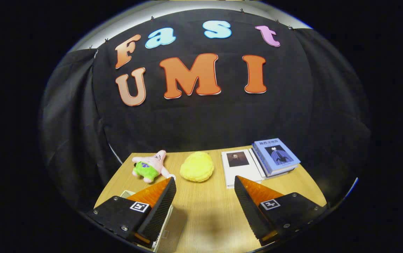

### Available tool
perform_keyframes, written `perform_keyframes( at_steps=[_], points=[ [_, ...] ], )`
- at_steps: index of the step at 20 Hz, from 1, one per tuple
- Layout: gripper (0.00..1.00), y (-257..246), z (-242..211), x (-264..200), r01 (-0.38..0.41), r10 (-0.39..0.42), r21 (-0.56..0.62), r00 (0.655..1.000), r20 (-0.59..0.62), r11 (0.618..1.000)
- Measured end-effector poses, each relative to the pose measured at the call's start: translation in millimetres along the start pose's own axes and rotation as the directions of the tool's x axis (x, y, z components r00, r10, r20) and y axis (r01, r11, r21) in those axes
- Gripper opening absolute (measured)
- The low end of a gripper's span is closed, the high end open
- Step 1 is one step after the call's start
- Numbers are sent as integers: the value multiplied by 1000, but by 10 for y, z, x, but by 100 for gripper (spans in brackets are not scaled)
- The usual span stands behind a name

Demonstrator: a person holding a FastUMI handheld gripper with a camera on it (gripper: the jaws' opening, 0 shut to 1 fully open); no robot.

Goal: Open the storage box then place both shoes into the box .Put the left shoe in first, then the right shoe, with the right side of both shoes facing outward in a uniform manner.

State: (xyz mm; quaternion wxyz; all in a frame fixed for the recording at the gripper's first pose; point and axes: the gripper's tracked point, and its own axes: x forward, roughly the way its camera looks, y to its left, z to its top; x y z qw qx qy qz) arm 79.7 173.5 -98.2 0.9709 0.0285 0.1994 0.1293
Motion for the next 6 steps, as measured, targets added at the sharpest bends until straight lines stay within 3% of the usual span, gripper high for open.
perform_keyframes(
  at_steps=[6],
  points=[
    [99,-477,752,-280,71,-65,-31,985,158,997]
  ],
)
